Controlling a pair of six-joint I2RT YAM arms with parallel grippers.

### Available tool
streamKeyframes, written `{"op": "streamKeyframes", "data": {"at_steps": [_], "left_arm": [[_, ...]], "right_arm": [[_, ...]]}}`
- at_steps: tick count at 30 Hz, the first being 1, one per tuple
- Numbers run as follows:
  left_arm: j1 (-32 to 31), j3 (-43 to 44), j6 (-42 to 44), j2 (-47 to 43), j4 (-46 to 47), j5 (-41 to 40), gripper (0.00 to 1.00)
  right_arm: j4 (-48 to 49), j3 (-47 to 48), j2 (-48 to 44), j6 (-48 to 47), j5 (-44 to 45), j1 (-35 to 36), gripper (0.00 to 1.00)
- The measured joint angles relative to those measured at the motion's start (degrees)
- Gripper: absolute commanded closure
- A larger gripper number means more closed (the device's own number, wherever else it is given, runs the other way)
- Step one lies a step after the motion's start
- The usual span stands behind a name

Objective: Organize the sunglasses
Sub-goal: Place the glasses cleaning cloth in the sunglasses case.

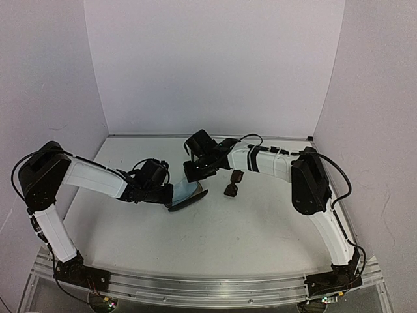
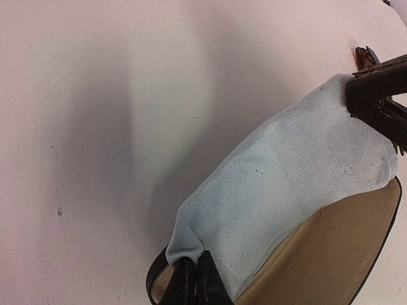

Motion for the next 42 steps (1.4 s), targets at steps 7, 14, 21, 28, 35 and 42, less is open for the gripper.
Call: {"op": "streamKeyframes", "data": {"at_steps": [7,14,21,28,35,42], "left_arm": [[0.81,0.61,0.79,0.39,-0.02,0.09,1.0],[2.1,0.66,1.05,0.98,-0.02,0.48,0.98],[2.84,0.68,1.07,1.92,-0.07,1.18,0.97],[3.34,1.46,1.09,2.82,-0.07,1.9,0.97],[3.85,2.25,1.27,3.48,-0.04,2.69,0.98],[4.02,2.25,1.27,3.56,-0.04,3.06,0.98]], "right_arm": [[-0.24,1.75,2.86,0.0,-0.42,-0.48,1.0],[-1.97,3.87,5.38,0.17,-0.81,-0.92,1.0],[-2.19,4.24,5.51,0.35,-0.94,-1.31,1.0],[-2.34,5.16,5.7,0.37,-1.27,-1.66,1.0],[-2.82,5.9,6.71,0.37,-1.42,-2.25,1.0],[-3.63,5.9,7.13,0.35,-1.51,-2.49,1.0]]}}
